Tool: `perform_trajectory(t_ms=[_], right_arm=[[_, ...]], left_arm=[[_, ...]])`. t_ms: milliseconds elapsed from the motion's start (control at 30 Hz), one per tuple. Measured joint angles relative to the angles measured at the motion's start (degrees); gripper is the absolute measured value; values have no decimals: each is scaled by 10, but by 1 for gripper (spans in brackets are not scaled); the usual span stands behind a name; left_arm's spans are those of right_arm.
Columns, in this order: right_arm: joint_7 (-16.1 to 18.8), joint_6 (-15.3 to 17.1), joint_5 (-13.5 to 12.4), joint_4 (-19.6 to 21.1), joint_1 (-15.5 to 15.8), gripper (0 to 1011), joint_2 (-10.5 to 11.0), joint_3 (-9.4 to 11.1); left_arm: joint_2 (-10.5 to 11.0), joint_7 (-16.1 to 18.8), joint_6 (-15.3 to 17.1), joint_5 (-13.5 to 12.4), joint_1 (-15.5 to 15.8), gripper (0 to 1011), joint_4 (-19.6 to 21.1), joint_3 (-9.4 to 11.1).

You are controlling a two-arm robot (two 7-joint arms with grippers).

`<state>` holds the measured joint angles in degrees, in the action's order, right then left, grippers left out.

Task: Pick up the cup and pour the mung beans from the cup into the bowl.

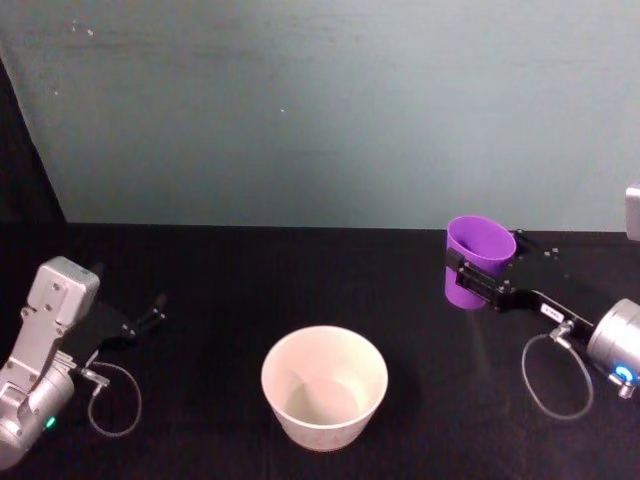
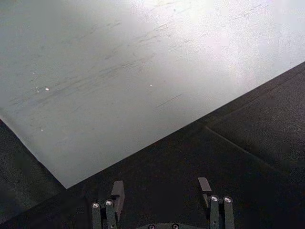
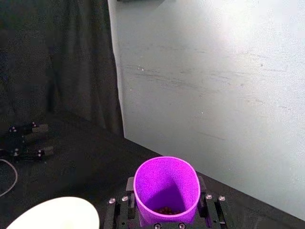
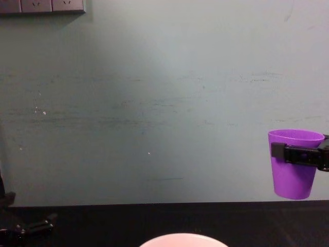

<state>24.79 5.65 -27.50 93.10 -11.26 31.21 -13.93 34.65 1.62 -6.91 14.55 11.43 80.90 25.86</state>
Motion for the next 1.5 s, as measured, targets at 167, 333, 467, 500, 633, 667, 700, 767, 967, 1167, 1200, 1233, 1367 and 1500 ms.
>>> perform_trajectory(t_ms=[167,333,467,500,633,667,700,767,967,1167,1200,1233,1367,1500], right_arm=[[-3,5,0,4,-5,718,6,-2],[-3,9,5,4,-11,718,10,-8],[-8,13,20,7,-17,718,14,-17],[-8,14,22,8,-18,719,14,-18],[-8,19,31,15,-25,718,14,-26],[-8,20,32,16,-25,718,14,-27],[-8,21,33,16,-26,718,14,-29],[-8,23,36,17,-28,718,13,-33],[-5,26,46,16,-32,718,12,-42],[-3,32,80,19,-38,718,20,-61],[0,33,87,19,-40,718,22,-65],[1,34,91,18,-42,718,22,-67],[2,39,125,18,-49,718,28,-81],[1,44,154,21,-54,718,32,-90]], left_arm=[[0,0,0,0,0,1003,0,0],[0,0,0,0,0,1003,0,0],[0,0,0,0,0,1003,0,0],[0,0,0,0,0,1004,0,0],[0,0,0,0,0,1003,0,0],[0,0,0,0,0,1003,0,0],[0,0,0,0,0,1004,0,0],[0,0,0,0,0,1004,0,0],[0,0,0,0,0,1004,0,0],[0,0,0,0,0,1003,0,0],[0,0,0,0,0,1003,0,0],[0,0,0,0,0,1003,0,0],[0,0,0,0,0,1003,0,0],[0,0,0,0,0,1003,0,0]])
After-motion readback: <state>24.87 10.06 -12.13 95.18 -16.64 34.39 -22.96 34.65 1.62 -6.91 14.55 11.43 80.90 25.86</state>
